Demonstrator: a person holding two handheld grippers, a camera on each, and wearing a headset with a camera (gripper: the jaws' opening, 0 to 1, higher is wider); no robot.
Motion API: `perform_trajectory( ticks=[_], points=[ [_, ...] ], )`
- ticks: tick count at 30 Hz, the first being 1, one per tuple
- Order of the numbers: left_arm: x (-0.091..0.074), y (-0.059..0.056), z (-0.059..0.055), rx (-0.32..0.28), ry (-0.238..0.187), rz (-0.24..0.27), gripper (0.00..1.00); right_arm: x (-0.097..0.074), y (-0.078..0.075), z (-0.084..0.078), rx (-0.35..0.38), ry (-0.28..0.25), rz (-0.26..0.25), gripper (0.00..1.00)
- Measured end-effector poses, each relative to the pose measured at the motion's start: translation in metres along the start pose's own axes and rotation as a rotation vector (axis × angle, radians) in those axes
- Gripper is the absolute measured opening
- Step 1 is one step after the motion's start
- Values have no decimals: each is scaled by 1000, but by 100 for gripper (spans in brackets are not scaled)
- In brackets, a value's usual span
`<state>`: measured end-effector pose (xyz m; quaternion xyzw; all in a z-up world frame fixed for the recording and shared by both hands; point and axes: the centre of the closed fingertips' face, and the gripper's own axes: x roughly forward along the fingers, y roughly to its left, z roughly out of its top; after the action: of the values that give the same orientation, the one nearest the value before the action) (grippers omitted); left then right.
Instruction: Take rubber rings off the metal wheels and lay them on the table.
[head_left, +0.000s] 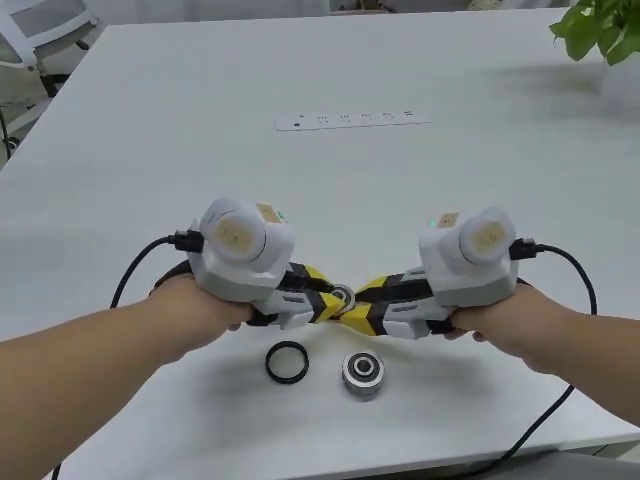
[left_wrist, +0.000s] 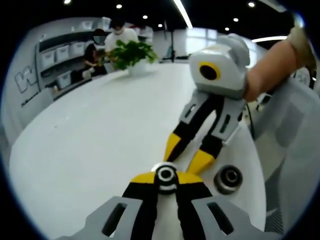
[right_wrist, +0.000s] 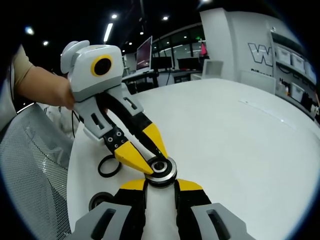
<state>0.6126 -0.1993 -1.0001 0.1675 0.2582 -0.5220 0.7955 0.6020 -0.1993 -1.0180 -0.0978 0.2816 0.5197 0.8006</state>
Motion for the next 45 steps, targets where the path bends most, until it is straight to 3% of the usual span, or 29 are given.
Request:
perform_trajectory(
  ticks=[7,11,17,30,45],
  points=[
    [0,0,0,-1,-1,2,14,-3,-1,-2,-10,3,1,13],
    [0,1,-1,-4,-1,3,14,-5,-6,-3,19,2,-15,1],
    [0,1,-1,-11,-7,9,14,-5,-6,-3,61,1,-11,0],
    [0,1,-1,-2,1,23,13,-8,-14,-3,267,-44,-24,0],
    [-1,0,-2,13,9,27,13,-12,-10,2,356,-78,-27,0]
  ],
)
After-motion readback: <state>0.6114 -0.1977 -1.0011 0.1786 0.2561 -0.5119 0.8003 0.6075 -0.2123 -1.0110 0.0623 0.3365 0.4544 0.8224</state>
